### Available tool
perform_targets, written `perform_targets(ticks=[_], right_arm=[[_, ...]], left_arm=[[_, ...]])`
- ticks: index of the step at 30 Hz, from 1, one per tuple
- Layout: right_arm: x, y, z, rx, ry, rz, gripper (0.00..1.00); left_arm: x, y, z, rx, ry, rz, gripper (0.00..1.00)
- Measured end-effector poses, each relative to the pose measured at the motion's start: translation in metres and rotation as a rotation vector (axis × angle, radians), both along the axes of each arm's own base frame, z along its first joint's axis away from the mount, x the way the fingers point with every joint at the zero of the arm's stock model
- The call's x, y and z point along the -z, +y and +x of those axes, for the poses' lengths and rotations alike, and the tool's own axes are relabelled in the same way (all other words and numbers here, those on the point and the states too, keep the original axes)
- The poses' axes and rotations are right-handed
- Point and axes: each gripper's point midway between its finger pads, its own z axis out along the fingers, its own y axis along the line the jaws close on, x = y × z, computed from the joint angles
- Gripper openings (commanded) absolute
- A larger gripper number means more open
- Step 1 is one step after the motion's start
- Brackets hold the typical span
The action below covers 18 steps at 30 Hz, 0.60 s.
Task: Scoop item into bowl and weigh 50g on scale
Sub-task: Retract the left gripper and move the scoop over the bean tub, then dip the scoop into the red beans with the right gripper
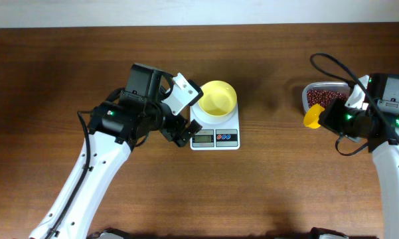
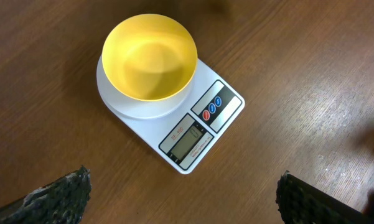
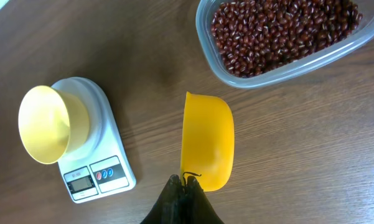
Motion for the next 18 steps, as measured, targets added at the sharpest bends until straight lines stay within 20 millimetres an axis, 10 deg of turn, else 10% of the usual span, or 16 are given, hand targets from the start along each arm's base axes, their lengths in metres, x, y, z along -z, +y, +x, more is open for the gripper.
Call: perform_targets(ticks=[8,14,18], right_arm=[[-0.035,-0.049,0.013,-0.057,-0.068,-0.369,0.04],[0.029,-0.076,0.046,-0.159,0.096,-0.507,0.04],[0.032,-0.076,0.056,-0.167,0.073,-0.504,0.04]], left_arm=[[0.000,0.000,0.000,0.000,0.000,0.000,0.99],[0.000,0.000,0.000,0.000,0.000,0.000,0.99],[0.000,0.000,0.000,0.000,0.000,0.000,0.99]])
